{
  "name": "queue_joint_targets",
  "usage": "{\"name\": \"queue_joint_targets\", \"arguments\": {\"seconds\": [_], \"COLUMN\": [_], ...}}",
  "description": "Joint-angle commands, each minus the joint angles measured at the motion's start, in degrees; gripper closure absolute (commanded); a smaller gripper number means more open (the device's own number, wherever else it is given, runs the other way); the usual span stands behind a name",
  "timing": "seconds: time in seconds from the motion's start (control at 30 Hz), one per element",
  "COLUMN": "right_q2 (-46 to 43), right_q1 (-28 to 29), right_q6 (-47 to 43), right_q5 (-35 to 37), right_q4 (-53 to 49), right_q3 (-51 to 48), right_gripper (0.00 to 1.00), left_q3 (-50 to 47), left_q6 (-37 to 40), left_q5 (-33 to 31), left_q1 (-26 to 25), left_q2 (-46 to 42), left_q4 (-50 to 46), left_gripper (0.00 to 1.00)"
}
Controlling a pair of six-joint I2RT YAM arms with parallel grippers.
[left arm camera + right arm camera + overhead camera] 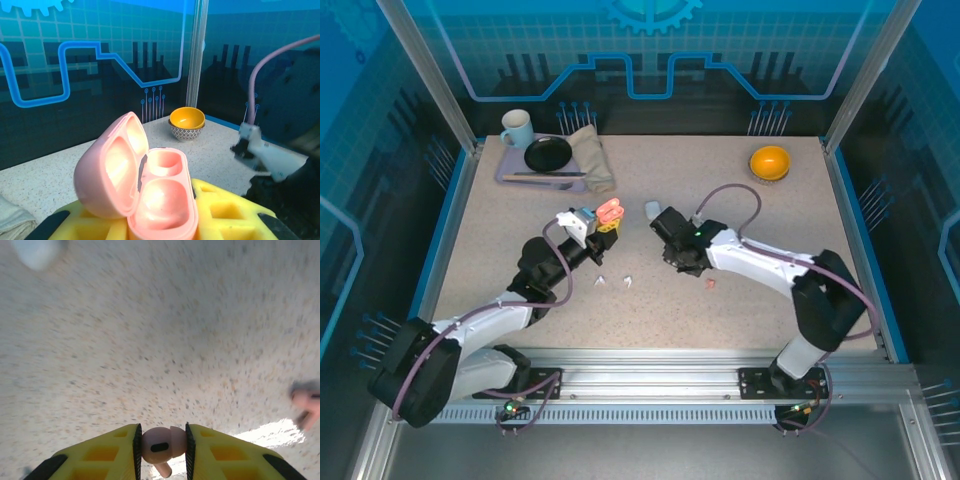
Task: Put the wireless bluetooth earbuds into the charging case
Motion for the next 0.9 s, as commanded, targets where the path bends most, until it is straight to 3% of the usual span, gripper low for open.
{"name": "queue_joint_targets", "arguments": {"seconds": [0.0,0.4,0.63,0.87], "right_q2": [-6.4,-22.3,-23.9,-23.9], "right_q1": [-1.6,-3.1,-3.1,-3.1], "right_q6": [-8.3,-30.5,-39.3,-41.5], "right_q5": [5.8,7.5,-0.3,-7.4], "right_q4": [3.4,23.5,37.4,46.7], "right_q3": [-0.7,0.6,2.4,1.8], "right_gripper": [0.71,0.71,0.71,0.71], "left_q3": [2.8,9.0,16.3,24.7], "left_q6": [0.5,-0.7,2.4,2.9], "left_q5": [1.1,4.2,4.9,2.7], "left_q1": [0.4,0.2,-2.3,-4.7], "left_q2": [-1.3,2.2,6.0,11.7], "left_q4": [-0.7,-2.0,-5.9,-10.3], "left_gripper": [1.00,1.00,1.00,1.00]}}
